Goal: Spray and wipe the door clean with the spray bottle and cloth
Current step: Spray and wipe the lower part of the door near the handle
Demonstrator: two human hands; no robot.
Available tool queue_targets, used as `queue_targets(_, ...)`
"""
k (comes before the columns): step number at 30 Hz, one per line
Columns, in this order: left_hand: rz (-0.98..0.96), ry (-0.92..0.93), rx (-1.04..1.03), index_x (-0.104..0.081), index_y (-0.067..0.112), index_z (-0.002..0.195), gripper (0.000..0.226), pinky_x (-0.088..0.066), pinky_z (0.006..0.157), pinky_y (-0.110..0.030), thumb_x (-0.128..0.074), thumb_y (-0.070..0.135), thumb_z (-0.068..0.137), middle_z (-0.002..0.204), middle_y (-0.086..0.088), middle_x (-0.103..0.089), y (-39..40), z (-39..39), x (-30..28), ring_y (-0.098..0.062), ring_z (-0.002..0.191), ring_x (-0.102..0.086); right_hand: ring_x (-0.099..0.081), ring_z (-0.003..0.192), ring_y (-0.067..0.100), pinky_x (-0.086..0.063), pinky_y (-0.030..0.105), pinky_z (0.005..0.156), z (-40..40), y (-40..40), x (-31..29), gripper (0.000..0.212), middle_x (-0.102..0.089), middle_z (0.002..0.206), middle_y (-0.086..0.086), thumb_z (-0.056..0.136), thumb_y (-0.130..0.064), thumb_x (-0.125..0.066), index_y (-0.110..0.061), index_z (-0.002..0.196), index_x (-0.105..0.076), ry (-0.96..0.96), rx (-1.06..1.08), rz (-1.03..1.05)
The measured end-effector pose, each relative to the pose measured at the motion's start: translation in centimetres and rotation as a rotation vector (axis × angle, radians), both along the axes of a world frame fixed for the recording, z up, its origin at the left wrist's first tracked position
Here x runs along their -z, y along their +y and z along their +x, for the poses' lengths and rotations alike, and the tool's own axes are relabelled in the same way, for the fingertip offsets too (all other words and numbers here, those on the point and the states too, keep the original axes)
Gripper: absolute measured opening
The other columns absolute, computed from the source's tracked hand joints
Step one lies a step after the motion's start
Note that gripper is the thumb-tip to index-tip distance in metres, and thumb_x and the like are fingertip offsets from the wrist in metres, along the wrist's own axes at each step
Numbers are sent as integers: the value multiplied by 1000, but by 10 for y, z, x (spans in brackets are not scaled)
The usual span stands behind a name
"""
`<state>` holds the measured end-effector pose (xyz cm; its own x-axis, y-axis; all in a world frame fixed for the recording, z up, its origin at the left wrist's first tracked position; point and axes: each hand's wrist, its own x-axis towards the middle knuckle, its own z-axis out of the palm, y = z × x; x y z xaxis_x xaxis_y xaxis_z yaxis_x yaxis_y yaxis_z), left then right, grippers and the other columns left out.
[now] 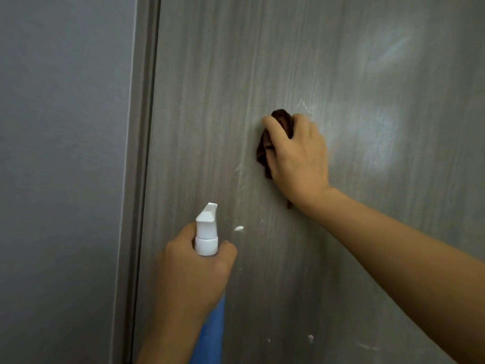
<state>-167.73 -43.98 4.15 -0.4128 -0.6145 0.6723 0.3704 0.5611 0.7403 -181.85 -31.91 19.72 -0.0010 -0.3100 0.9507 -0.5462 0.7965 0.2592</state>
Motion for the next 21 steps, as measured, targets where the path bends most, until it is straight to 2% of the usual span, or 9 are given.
queue_targets(5, 72, 22, -36, -45, 14, 58, 35, -38, 46, -32, -77, 16, 74, 49, -2, -53, 1, -6, -4, -9, 42, -46, -49, 88, 35, -34, 41, 68, 1, -32, -1, 48, -54, 116, 19, 95, -18, -53, -21, 142, -53, 36, 65, 74)
queue_targets(9, 105, 28, -65, -45, 15, 57, 33, -36, 47, -29, -75, 19, 71, 48, 3, -52, -3, -4, -5, -8, 44, -48, -50, 84, 35, -42, 42, 65, 0, -32, 27, 60, -55, 113, 17, 86, -19, -65, -22, 145, -53, 84, -54, 230)
queue_targets(12, 130, 18, -73, -45, 16, 57, 34, -36, 47, -31, -76, 19, 71, 48, 4, -51, -9, -2, -2, -10, 42, -45, -50, 82, 33, -42, 41, 65, -2, -30, 65, 72, -56, 114, 15, 82, -24, -70, -23, 151, -48, 73, -79, 324)
queue_targets(15, 148, 0, -87, -45, 18, 55, 36, -34, 47, -29, -77, 21, 72, 47, 6, -52, -15, -2, 2, -10, 41, -46, -52, 80, 33, -41, 40, 64, -6, -20, 112, 62, -60, 116, 16, 85, -28, -71, -24, 145, -53, 132, -46, 434)
queue_targets(17, 149, -17, -102, -46, 18, 56, 35, -32, 47, -26, -77, 25, 71, 50, 8, -55, -16, -1, 4, -9, 44, -51, -53, 75, 31, -41, 39, 62, -8, -13, 137, 51, -62, 110, 16, 90, -26, -68, -27, 140, -56, 199, -24, 549)
queue_targets(19, 147, -31, -111, -46, 18, 57, 34, -31, 46, -25, -77, 26, 70, 53, 11, -57, -16, -1, 7, -4, 48, -54, -51, 72, 29, -40, 38, 60, -9, -8, 137, 46, -59, 99, 13, 90, -27, -66, -27, 135, -60, 214, -28, 613)
queue_targets(21, 152, -39, -113, -46, 18, 58, 35, -32, 46, -25, -78, 25, 71, 53, 10, -58, -17, -2, 10, -3, 47, -53, -51, 73, 30, -39, 37, 60, -10, -8, 111, 49, -56, 92, 12, 84, -36, -71, -25, 131, -65, 206, -31, 582)
